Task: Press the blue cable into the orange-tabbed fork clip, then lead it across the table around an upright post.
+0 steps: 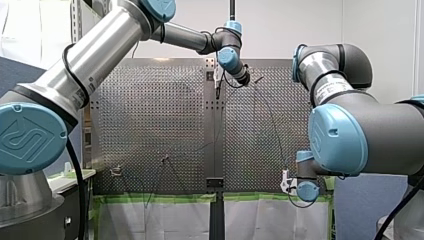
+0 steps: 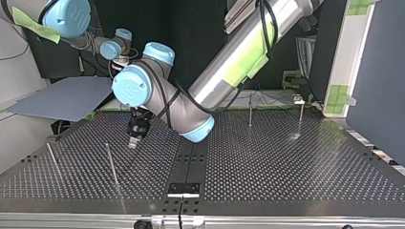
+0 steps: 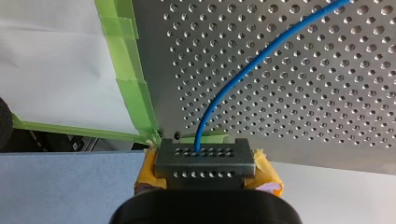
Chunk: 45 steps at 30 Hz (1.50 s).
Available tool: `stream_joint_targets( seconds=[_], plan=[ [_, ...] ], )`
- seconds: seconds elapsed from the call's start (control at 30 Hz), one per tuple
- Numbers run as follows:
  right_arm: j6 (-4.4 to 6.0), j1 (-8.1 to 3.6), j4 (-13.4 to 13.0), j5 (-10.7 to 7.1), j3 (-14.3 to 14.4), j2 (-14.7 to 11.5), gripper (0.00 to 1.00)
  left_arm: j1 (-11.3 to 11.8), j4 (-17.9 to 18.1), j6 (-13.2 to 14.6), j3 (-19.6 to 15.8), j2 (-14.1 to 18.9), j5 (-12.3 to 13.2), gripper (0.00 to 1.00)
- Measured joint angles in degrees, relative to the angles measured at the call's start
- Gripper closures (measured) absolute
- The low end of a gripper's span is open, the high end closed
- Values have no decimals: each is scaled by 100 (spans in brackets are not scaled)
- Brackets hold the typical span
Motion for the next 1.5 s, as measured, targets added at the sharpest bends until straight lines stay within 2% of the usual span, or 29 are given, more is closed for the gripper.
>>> stream_joint_targets(
  seconds=[0.33,0.93,1.23,1.5],
  plan=[
    [-39,16,4,-3,-11,0,100,-1,-34,45,17,156,-229,0],
    [-44,53,5,-34,-12,2,100,-20,-69,16,17,254,-281,0],
    [-44,58,13,-46,-14,2,100,-30,-76,-171,19,299,-284,0],
    [-44,58,21,-47,-14,1,100,-31,-127,-206,16,365,-307,0]
  ],
)
